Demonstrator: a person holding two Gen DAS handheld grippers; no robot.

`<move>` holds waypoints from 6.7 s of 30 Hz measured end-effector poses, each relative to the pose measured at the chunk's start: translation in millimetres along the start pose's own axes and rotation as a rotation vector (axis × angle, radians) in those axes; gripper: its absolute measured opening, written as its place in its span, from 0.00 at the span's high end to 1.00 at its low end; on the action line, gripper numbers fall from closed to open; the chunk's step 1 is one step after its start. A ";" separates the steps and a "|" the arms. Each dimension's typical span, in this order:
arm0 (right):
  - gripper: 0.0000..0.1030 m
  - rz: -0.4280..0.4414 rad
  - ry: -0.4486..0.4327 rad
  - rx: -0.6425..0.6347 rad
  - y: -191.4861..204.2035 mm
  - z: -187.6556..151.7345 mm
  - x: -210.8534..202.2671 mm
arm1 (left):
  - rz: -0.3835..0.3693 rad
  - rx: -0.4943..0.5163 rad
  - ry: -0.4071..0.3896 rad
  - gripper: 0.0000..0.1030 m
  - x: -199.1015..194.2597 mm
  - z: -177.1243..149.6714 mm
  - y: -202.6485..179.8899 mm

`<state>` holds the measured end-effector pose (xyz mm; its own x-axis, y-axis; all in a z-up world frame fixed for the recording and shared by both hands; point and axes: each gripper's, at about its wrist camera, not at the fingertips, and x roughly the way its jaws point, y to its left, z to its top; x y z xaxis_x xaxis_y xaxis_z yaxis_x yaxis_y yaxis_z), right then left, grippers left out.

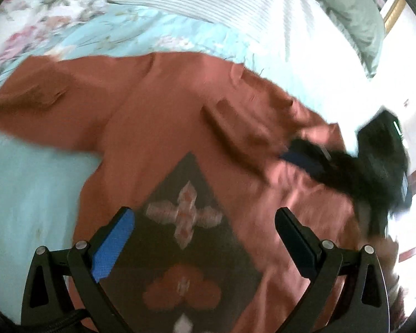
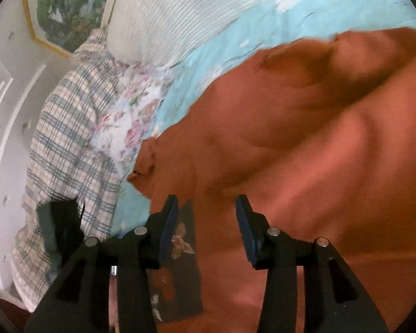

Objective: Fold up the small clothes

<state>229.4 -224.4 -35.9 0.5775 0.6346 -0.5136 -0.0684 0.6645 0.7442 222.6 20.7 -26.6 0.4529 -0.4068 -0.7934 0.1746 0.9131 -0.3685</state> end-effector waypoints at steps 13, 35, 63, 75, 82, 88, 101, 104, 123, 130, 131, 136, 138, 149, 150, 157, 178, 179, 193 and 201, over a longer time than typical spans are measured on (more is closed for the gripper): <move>0.56 -0.157 -0.211 0.117 -39.4 -35.0 -118.5 | -0.077 0.178 0.174 0.48 117.3 99.2 -37.3; 0.56 -0.552 -0.162 0.095 -109.9 28.9 -114.4 | 0.038 -0.048 -0.128 0.95 44.3 55.1 28.0; 0.52 -0.466 -0.132 0.027 -102.9 8.2 -101.8 | -0.025 -0.016 0.019 0.52 85.2 96.8 14.6; 0.61 -0.483 -0.174 0.078 -115.7 19.5 -105.1 | 0.100 0.083 -0.163 0.97 52.4 76.9 6.8; 0.61 -0.543 -0.162 0.069 -124.5 37.7 -107.5 | 0.125 0.078 -0.143 0.96 63.9 71.3 4.2; 0.79 -0.543 -0.234 0.137 -129.5 28.9 -126.7 | 0.130 0.012 -0.144 0.85 50.5 63.3 23.2; 0.48 -0.320 -0.175 0.066 -40.0 -58.3 -113.6 | 0.279 -0.005 -0.243 0.28 -43.9 25.2 80.1; 0.48 -0.296 -0.135 0.065 -29.2 -69.6 -98.1 | 0.360 0.069 -0.245 0.22 -39.5 37.8 82.8; 0.47 -0.242 -0.125 0.043 -3.0 -77.0 -88.5 | 0.363 -0.038 -0.217 0.89 -30.2 77.9 127.0; 0.47 -0.245 -0.179 0.051 -2.8 -79.9 -108.0 | 0.059 0.027 -0.259 0.89 -51.7 60.4 20.5; 0.47 -0.249 -0.189 0.055 -4.2 -80.5 -112.6 | 0.010 0.048 -0.250 0.89 -48.6 58.9 -0.6; 0.47 -0.275 -0.264 0.102 -19.4 -84.8 -142.7 | -0.156 0.141 -0.175 0.89 -10.6 50.4 -99.1; 0.47 -0.290 -0.291 0.124 -26.6 -86.2 -155.2 | -0.199 0.179 -0.138 0.89 15.5 49.0 -134.3; 0.47 -0.327 -0.315 0.185 -53.6 -95.9 -184.1 | -0.167 0.234 0.041 0.86 139.2 31.6 -194.2; 0.47 -0.326 -0.315 0.188 -53.7 -95.6 -183.0 | -0.175 0.227 0.054 0.80 141.4 31.0 -192.2; 0.39 -0.310 -0.287 0.157 -44.0 -82.0 -165.2 | -0.193 0.210 0.031 0.43 106.7 17.3 -170.6; 0.75 -0.376 -0.232 0.185 -67.8 2.2 -62.7 | 0.237 -0.165 -0.156 0.42 4.4 -14.9 62.5; 0.89 -0.354 -0.227 0.183 -67.5 6.2 -62.0 | 0.234 -0.169 -0.159 0.42 6.3 -9.0 65.3; 0.90 -0.391 -0.416 0.156 -86.4 11.9 -146.8 | 0.312 -0.102 -0.169 0.49 32.2 13.6 55.7; 0.87 -0.485 -0.380 0.255 -107.0 -11.7 -141.6 | 0.259 -0.205 -0.218 0.53 19.2 5.1 74.3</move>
<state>145.4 -380.7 -47.8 0.7441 0.0736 -0.6640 0.4385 0.6961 0.5685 248.7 81.0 -66.7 0.6376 -0.1278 -0.7597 -0.1380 0.9512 -0.2759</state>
